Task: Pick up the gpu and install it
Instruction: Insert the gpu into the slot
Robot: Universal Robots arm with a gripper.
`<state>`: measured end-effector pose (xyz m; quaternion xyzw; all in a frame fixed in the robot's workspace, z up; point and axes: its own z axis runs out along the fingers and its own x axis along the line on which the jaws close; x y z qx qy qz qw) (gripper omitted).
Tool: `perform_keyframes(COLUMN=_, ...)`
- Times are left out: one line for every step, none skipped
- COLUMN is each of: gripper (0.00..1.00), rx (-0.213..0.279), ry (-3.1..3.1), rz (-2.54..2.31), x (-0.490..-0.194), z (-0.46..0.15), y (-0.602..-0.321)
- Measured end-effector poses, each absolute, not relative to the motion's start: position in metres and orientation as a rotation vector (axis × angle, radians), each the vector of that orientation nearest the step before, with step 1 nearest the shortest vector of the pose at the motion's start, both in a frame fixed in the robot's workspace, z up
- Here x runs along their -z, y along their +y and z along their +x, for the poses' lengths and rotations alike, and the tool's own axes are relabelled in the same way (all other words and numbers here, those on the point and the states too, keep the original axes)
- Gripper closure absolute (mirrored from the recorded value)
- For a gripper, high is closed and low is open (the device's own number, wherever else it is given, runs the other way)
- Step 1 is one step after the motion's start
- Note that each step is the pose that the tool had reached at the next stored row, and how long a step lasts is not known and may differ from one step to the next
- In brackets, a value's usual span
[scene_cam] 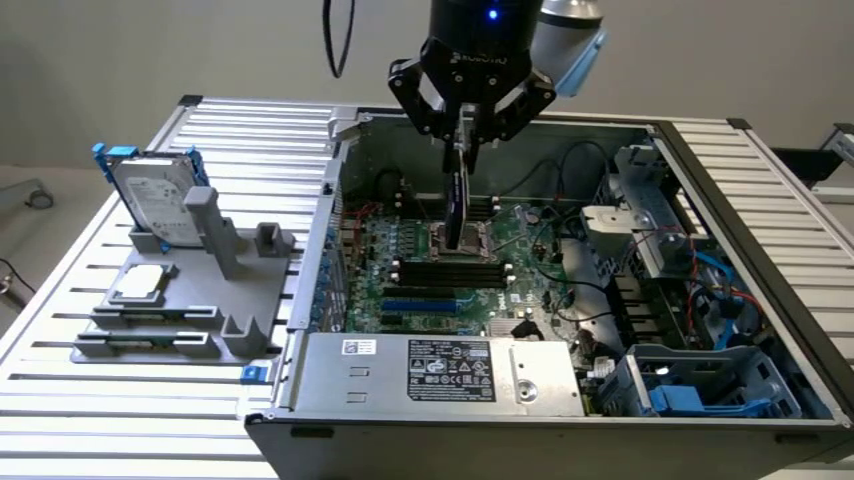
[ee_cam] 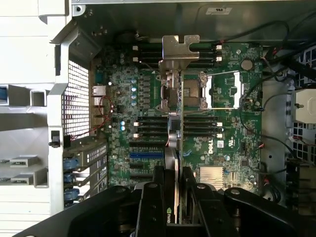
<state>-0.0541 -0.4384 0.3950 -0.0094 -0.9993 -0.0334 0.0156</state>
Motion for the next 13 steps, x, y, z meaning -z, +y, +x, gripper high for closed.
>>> perform_keyframes(gripper=0.74, rx=0.104, ry=-3.108, rz=-0.029, x=-0.395, z=-0.054, y=-0.4384)
perform_keyframes(gripper=0.74, rx=0.104, ry=-3.108, rz=-0.029, x=-0.395, z=-0.0541, y=-0.4384)
perform_keyframes(gripper=0.74, rx=0.104, ry=-3.108, rz=-0.029, x=-0.395, z=-0.0541, y=-0.4384)
perform_keyframes(gripper=0.74, rx=0.104, ry=-3.108, rz=-0.029, x=-0.395, z=-0.0541, y=-0.4384)
perform_keyframes(gripper=0.74, rx=0.104, ry=-3.108, rz=-0.029, x=-0.395, z=-0.0541, y=-0.4384)
perform_keyframes(gripper=0.74, rx=0.104, ry=-3.109, rz=-0.029, x=-0.395, z=-0.0541, y=-0.4384)
perform_keyframes(gripper=0.74, rx=0.104, ry=-3.109, rz=-0.029, x=-0.395, z=-0.0541, y=-0.4384)
perform_keyframes(gripper=0.74, rx=0.104, ry=-3.109, rz=-0.029, x=-0.395, z=-0.0541, y=-0.4384)
perform_keyframes(gripper=0.74, rx=0.104, ry=-3.109, rz=-0.029, x=-0.395, z=-0.0541, y=-0.4384)
perform_keyframes(gripper=0.74, rx=0.104, ry=-3.109, rz=-0.029, x=-0.395, z=-0.0541, y=-0.4384)
perform_keyframes(gripper=0.74, rx=0.104, ry=-3.109, rz=-0.028, x=-0.395, z=-0.0544, y=-0.4384)
perform_keyframes(gripper=0.74, rx=0.104, ry=-3.109, rz=-0.017, x=-0.395, z=-0.0546, y=-0.4384)
perform_keyframes(gripper=0.74, rx=0.103, ry=-3.109, rz=0.008, x=-0.3951, z=-0.0546, y=-0.4385)
